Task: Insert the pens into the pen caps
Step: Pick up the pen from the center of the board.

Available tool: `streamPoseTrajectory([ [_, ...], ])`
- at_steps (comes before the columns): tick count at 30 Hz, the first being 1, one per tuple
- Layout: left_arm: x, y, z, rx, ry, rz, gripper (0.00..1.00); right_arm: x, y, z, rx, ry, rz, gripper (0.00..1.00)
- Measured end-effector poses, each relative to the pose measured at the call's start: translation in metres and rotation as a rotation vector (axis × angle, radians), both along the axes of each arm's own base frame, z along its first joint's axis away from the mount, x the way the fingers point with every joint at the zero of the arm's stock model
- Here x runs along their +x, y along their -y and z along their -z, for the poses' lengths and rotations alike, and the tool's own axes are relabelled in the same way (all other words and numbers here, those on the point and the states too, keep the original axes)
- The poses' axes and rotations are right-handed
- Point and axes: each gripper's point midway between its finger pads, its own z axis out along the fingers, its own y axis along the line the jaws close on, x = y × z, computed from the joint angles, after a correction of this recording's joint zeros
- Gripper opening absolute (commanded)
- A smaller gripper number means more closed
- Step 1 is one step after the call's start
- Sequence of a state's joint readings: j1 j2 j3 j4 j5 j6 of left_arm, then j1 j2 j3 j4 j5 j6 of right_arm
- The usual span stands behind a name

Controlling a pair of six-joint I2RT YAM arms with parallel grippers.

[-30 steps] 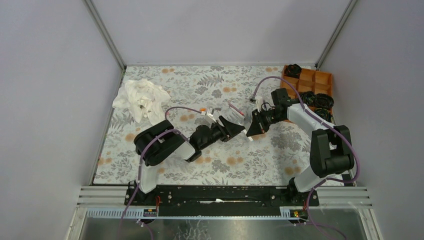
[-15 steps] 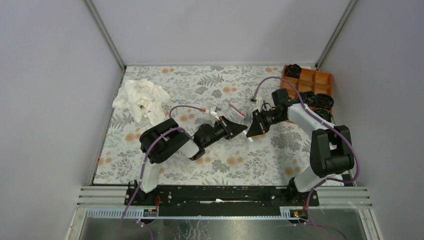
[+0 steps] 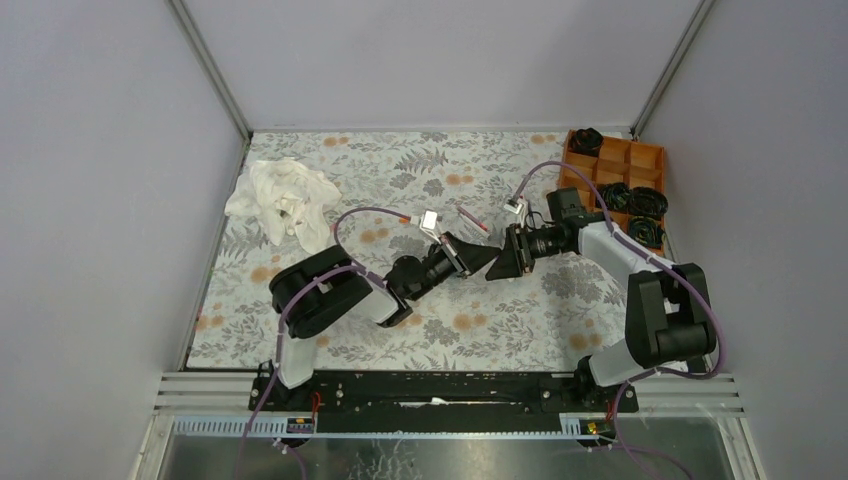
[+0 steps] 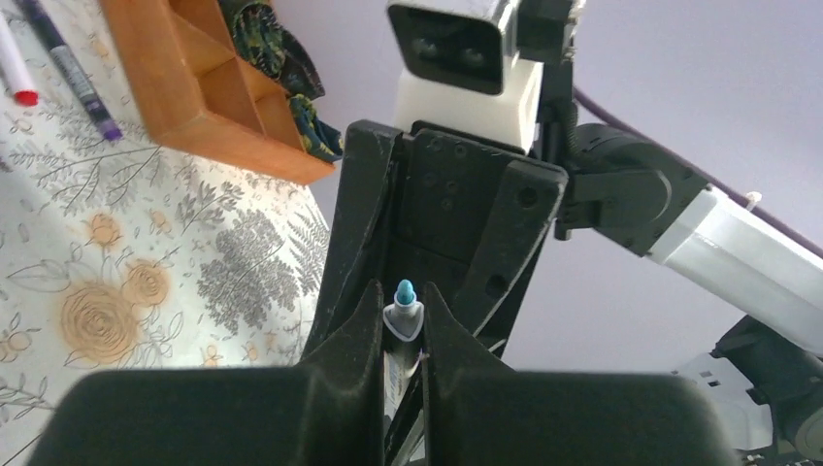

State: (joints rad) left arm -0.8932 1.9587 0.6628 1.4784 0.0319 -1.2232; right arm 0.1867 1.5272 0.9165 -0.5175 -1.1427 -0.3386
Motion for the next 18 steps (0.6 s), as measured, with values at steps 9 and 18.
streamPoseTrajectory([
  [9,0.002,-0.004,-0.026,-0.033,0.07,-0.068,0.0,0.0,-0.006,-0.03,0.171,-0.005,0.037,0.31],
  [18,0.003,-0.005,-0.031,-0.05,0.075,-0.08,0.0,-0.001,-0.006,-0.04,0.227,0.0,0.015,0.0],
])
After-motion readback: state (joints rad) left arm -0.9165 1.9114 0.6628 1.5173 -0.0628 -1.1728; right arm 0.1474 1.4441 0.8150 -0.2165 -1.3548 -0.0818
